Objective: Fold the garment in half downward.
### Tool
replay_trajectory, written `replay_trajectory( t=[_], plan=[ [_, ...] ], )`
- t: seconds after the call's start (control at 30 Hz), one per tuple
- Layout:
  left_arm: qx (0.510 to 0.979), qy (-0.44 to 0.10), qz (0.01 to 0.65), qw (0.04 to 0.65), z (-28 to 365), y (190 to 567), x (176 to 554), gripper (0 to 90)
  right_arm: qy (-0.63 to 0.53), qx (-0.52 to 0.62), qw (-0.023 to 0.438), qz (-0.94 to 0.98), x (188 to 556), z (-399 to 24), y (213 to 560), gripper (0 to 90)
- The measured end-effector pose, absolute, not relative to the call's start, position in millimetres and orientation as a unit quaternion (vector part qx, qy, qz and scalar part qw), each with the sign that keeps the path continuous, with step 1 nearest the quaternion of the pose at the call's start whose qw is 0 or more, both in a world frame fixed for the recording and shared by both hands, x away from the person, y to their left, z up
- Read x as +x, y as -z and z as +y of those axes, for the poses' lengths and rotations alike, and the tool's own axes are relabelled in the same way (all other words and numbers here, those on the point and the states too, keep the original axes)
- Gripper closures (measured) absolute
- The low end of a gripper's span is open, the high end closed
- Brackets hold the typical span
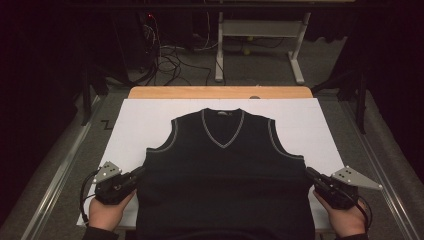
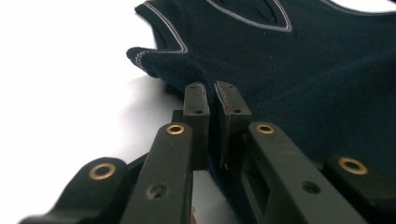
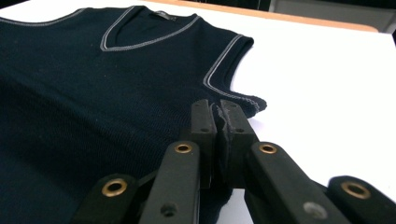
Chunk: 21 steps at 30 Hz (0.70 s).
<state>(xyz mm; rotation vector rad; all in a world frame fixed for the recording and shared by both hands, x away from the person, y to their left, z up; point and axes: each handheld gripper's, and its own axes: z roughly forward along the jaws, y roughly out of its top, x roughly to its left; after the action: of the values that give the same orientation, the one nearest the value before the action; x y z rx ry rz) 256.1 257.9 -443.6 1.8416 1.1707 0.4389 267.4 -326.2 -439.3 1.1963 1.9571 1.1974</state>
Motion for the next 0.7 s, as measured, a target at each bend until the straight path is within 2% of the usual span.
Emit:
replay_trajectory(
  t=[0.2, 0.7],
  plan=[
    [0.769, -0.164, 0.459, 0.414, 255.2, 453.1, 233.1, 80.2, -0.441, 0.442, 0.265, 0.735, 249.7, -330.2, 444.0, 85.8],
    [0.796, -0.140, 0.453, 0.375, 252.5, 466.6, 214.3, 80.0, -0.408, 0.443, 0.231, 0.764, 222.8, -334.6, 457.7, 85.6]
  ],
)
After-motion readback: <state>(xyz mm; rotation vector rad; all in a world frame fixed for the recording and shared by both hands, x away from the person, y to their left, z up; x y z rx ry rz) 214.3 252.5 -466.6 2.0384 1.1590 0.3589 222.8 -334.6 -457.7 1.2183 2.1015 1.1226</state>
